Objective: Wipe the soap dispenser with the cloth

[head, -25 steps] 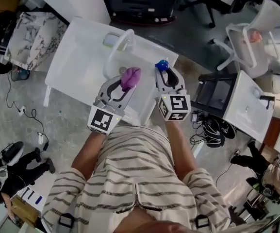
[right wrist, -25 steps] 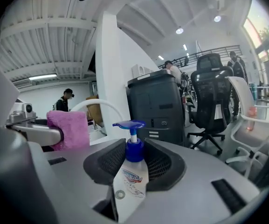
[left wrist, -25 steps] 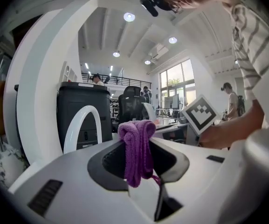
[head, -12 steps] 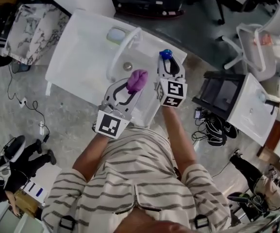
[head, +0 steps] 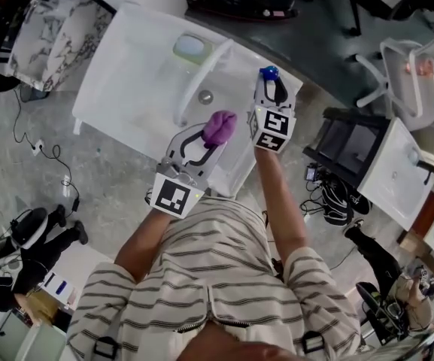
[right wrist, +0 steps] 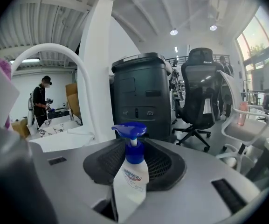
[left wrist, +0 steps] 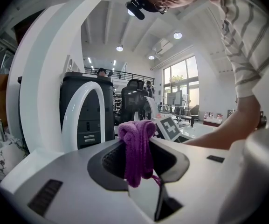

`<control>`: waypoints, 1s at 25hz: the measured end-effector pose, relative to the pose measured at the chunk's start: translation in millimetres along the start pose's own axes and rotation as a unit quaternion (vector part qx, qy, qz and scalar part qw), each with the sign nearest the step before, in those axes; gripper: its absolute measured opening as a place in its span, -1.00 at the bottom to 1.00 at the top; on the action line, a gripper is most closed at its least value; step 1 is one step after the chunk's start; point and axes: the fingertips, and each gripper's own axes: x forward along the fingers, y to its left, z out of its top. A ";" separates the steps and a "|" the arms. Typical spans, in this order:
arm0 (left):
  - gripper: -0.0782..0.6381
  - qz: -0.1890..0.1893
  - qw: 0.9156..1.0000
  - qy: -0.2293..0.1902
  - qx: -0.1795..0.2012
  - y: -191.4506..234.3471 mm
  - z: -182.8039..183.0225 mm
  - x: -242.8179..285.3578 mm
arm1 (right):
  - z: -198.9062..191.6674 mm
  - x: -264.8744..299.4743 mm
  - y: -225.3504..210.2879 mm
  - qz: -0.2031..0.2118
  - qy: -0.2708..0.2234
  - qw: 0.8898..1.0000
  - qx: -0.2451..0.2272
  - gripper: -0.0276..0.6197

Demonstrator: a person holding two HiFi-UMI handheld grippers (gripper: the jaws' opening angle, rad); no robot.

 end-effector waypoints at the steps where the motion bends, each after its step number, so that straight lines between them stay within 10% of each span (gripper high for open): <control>1: -0.44 -0.002 1.000 0.001 -0.002 0.5 -0.9 -0.4 | -4.4 2.0 -0.5 -0.001 0.002 1.000 0.002 -0.50; 12: -0.44 0.000 0.999 -0.006 -0.037 7.5 -4.7 -3.2 | -7.9 7.9 6.8 0.014 0.009 1.000 0.009 -0.07; 25: -0.44 0.033 0.997 -0.019 -0.062 2.2 8.3 -4.6 | 17.3 -32.2 8.8 0.031 -0.022 0.999 0.015 -0.16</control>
